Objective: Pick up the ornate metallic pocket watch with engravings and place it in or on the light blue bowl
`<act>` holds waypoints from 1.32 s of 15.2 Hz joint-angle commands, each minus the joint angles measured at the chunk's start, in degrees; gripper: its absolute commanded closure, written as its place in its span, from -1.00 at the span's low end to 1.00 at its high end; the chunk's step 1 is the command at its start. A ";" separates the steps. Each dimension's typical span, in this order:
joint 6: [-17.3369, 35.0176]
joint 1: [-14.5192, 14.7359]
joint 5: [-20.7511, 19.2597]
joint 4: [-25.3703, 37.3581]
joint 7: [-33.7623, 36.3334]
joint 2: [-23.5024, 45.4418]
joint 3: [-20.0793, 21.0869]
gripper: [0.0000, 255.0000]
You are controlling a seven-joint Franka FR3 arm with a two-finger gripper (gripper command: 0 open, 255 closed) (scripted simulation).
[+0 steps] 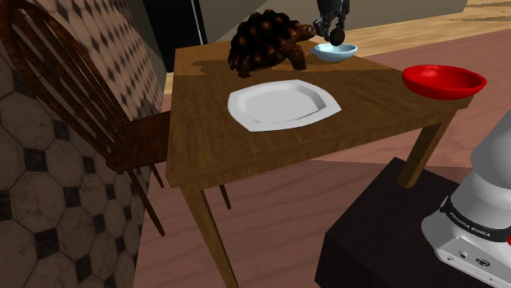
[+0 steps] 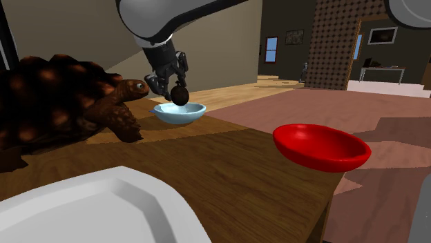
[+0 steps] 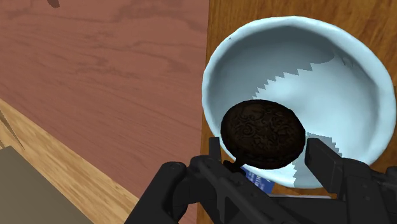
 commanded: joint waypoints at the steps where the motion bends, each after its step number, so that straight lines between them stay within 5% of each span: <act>1: 0.01 0.00 0.00 -0.01 0.01 0.00 0.00 1.00; 2: 0.01 0.00 0.00 -0.01 0.01 0.00 0.00 1.00; 3: 0.01 0.00 0.00 -0.01 0.01 0.00 0.00 -1.00; 8: 0.01 0.00 0.00 -0.01 0.01 0.00 0.00 -1.00; 12: -6.91 1.83 0.24 6.17 -0.57 0.07 1.53 -1.00; 20: -6.91 1.87 0.24 6.17 -0.57 0.07 1.48 -1.00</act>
